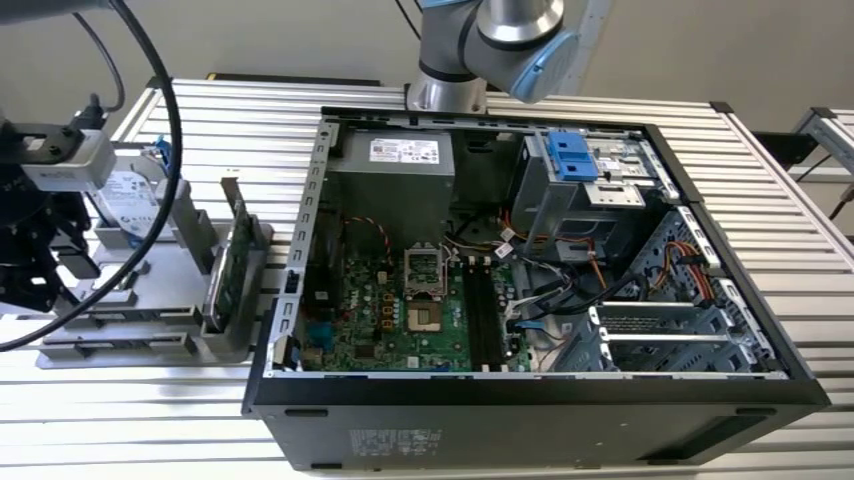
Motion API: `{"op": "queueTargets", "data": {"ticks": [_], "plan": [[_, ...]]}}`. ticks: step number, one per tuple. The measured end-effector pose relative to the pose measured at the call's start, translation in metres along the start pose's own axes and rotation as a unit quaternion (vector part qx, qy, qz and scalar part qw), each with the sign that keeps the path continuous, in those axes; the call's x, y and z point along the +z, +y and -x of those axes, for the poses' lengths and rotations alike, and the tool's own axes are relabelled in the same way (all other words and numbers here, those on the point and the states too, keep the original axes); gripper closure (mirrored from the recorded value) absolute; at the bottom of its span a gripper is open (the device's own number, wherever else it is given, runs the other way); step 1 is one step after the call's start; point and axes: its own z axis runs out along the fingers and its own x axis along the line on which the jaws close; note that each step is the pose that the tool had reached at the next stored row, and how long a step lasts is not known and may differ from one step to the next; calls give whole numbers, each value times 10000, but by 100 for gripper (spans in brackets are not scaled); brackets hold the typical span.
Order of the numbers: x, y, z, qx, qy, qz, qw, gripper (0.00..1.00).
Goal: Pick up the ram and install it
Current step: 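Pick up the ram and move it above insertion slot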
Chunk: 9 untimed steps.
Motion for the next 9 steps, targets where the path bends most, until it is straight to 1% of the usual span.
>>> {"op": "queueTargets", "data": {"ticks": [9], "plan": [[28, 0, 6, 0, 0, 0, 10000, 0]]}}
